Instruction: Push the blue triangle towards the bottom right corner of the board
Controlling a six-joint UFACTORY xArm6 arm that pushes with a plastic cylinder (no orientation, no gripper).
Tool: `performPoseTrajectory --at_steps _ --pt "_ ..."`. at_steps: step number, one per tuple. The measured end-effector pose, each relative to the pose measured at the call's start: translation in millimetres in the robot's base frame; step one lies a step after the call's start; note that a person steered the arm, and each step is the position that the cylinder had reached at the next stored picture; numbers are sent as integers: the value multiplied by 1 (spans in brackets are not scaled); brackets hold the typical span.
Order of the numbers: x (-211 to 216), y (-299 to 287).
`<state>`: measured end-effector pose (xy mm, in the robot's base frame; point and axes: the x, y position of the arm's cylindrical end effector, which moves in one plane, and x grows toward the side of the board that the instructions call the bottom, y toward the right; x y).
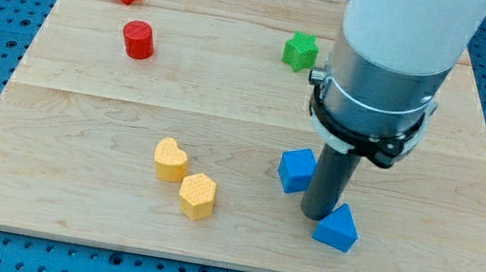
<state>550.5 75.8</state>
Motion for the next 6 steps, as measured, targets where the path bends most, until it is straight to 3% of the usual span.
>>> performPoseTrajectory --at_steps 2,4,5,6 --pt "19 -11" --pt "30 90" --pt "30 95" --pt "23 59"
